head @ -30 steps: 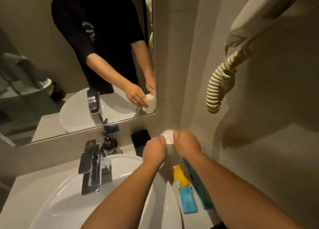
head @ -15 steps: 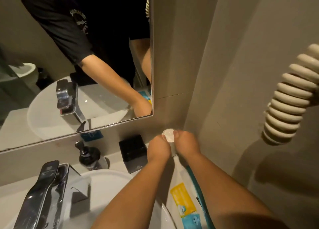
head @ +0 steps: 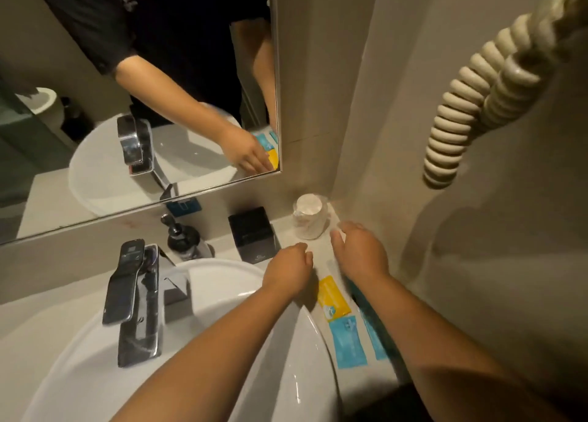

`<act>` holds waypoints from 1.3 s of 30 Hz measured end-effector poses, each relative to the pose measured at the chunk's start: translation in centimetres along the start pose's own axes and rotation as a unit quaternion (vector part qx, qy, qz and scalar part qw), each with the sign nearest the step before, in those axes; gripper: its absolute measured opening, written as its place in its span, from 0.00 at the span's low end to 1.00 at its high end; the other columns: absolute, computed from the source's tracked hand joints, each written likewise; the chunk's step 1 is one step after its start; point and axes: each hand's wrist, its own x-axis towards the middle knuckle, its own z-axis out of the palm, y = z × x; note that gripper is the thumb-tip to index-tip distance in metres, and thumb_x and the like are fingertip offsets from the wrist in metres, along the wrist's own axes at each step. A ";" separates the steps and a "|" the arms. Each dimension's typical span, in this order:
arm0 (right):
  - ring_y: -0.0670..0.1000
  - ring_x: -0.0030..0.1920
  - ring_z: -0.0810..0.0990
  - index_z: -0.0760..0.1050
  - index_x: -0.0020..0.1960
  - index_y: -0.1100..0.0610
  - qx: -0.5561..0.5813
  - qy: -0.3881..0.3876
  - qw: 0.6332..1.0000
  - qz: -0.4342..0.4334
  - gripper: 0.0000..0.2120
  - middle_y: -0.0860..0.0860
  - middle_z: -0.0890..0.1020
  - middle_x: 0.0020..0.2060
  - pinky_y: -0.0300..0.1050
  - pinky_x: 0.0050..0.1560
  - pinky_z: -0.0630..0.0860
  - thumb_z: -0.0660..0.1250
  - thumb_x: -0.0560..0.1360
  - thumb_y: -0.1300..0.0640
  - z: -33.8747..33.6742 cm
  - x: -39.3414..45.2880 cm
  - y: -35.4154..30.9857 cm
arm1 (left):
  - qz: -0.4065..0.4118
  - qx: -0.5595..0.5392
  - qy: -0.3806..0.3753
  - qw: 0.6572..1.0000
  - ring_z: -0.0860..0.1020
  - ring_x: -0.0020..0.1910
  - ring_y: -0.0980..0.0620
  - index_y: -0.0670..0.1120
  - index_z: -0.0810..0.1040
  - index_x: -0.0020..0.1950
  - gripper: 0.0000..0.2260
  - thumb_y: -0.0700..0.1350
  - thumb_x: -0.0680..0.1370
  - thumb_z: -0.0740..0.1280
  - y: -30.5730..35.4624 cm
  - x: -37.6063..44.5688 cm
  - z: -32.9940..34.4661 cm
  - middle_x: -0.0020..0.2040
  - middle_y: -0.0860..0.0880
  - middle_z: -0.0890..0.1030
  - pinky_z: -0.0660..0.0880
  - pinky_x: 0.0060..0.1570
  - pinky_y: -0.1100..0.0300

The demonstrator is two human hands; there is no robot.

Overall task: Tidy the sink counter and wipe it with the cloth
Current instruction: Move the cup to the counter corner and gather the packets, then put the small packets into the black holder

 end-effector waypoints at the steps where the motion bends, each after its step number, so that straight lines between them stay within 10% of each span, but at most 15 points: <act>1: 0.58 0.55 0.79 0.76 0.61 0.54 -0.011 -0.008 1.000 0.014 0.18 0.55 0.81 0.57 0.48 0.50 0.73 0.56 0.80 0.47 0.1 -2.3 0.8 | 0.021 0.041 -0.025 0.999 0.78 0.50 0.43 0.43 0.77 0.54 0.12 0.47 0.81 0.56 -0.3 -1.0 0.3 0.52 0.42 0.81 0.69 0.44 0.56; 10: 0.52 0.57 0.79 0.67 0.65 0.49 -0.143 -0.174 0.973 0.047 0.21 0.50 0.75 0.59 0.48 0.52 0.75 0.52 0.78 0.39 3.2 -15.8 5.6 | 0.001 0.258 -0.193 0.947 0.79 0.54 0.44 0.45 0.79 0.55 0.11 0.45 0.74 0.66 3.1 -2.2 3.2 0.55 0.46 0.81 0.73 0.49 0.54; 17: 0.52 0.58 0.77 0.62 0.68 0.49 -0.081 -0.180 0.973 0.118 0.24 0.51 0.75 0.61 0.48 0.55 0.76 0.62 0.76 0.41 4.6 -15.2 6.2 | -0.050 0.247 -0.176 0.952 0.76 0.57 0.44 0.46 0.74 0.61 0.18 0.47 0.72 0.67 3.3 -1.0 4.8 0.58 0.45 0.77 0.69 0.54 0.51; 26: 0.50 0.45 0.79 0.69 0.40 0.50 0.194 -0.153 0.955 0.166 0.08 0.49 0.80 0.44 0.39 0.43 0.76 0.64 0.75 0.50 2.8 -13.7 7.7 | 0.011 0.099 -0.177 0.979 0.77 0.51 0.43 0.46 0.72 0.49 0.04 0.45 0.76 0.64 2.6 0.4 3.4 0.52 0.43 0.79 0.71 0.46 0.55; 32: 0.47 0.36 0.79 0.74 0.40 0.58 0.287 -0.078 0.944 0.140 0.07 0.49 0.80 0.38 0.50 0.40 0.79 0.67 0.74 0.55 0.2 -11.1 5.9 | 0.030 -0.122 -0.133 0.983 0.81 0.44 0.49 0.47 0.78 0.48 0.06 0.42 0.79 0.61 1.0 -1.8 -1.2 0.44 0.47 0.83 0.76 0.45 0.55; 39: 0.47 0.38 0.78 0.77 0.43 0.54 0.221 -0.092 0.971 0.016 0.02 0.47 0.81 0.38 0.34 0.39 0.72 0.67 0.74 0.56 -0.8 -8.6 0.3 | 0.015 -0.284 -0.077 0.956 0.81 0.45 0.53 0.49 0.80 0.52 0.11 0.47 0.82 0.58 -1.2 -5.2 -5.4 0.47 0.49 0.83 0.80 0.47 0.53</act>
